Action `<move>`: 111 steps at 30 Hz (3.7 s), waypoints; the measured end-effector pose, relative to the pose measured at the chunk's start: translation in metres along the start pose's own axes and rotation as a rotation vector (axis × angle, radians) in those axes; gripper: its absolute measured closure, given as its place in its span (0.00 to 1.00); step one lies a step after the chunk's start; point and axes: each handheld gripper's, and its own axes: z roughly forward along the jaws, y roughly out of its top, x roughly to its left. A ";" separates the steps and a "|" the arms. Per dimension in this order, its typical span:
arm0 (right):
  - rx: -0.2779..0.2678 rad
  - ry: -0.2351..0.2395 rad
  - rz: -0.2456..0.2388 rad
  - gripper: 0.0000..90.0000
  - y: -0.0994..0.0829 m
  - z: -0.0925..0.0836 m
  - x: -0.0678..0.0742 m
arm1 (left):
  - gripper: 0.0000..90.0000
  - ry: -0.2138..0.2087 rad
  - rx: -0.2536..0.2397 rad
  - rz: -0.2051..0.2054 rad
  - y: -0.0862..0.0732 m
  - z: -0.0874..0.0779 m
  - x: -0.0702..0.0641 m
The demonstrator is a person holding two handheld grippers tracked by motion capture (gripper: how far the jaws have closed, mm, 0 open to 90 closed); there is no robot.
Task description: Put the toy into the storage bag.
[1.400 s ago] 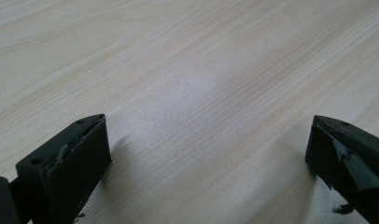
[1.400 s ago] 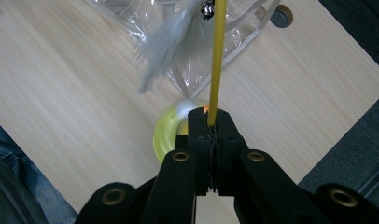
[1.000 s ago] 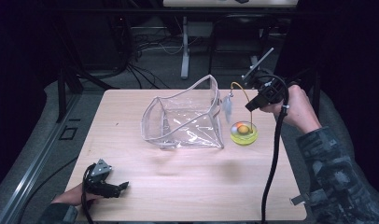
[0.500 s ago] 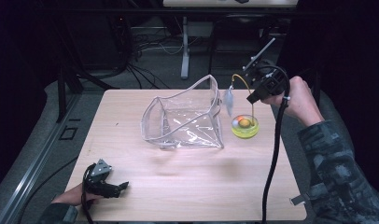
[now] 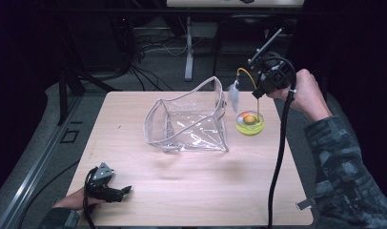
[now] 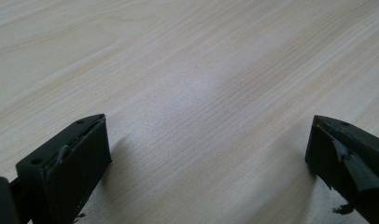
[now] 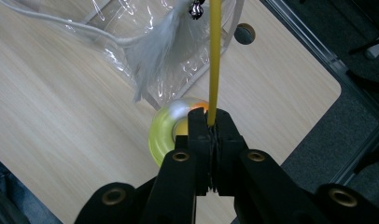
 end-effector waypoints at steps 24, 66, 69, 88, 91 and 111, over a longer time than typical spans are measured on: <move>-0.016 -0.033 -0.001 0.98 0.023 -0.022 -0.006 | 0.00 -0.001 0.000 -0.001 0.000 0.000 0.000; -0.073 -0.102 -0.074 0.98 0.067 -0.056 0.009 | 0.00 0.000 -0.001 -0.002 0.000 0.000 0.000; -0.087 -0.106 -0.074 0.98 0.069 -0.057 0.011 | 0.00 0.000 -0.001 -0.005 0.000 0.000 0.000; -0.129 -0.082 -0.111 0.98 0.091 -0.052 0.025 | 0.00 0.000 -0.001 -0.004 0.000 0.000 0.000; -0.129 -0.072 -0.119 0.98 0.096 -0.047 0.027 | 0.00 -0.001 0.000 -0.001 0.000 0.000 0.000; -0.144 -0.046 -0.138 0.98 0.120 -0.028 0.042 | 0.00 -0.001 0.000 -0.002 0.000 0.000 0.000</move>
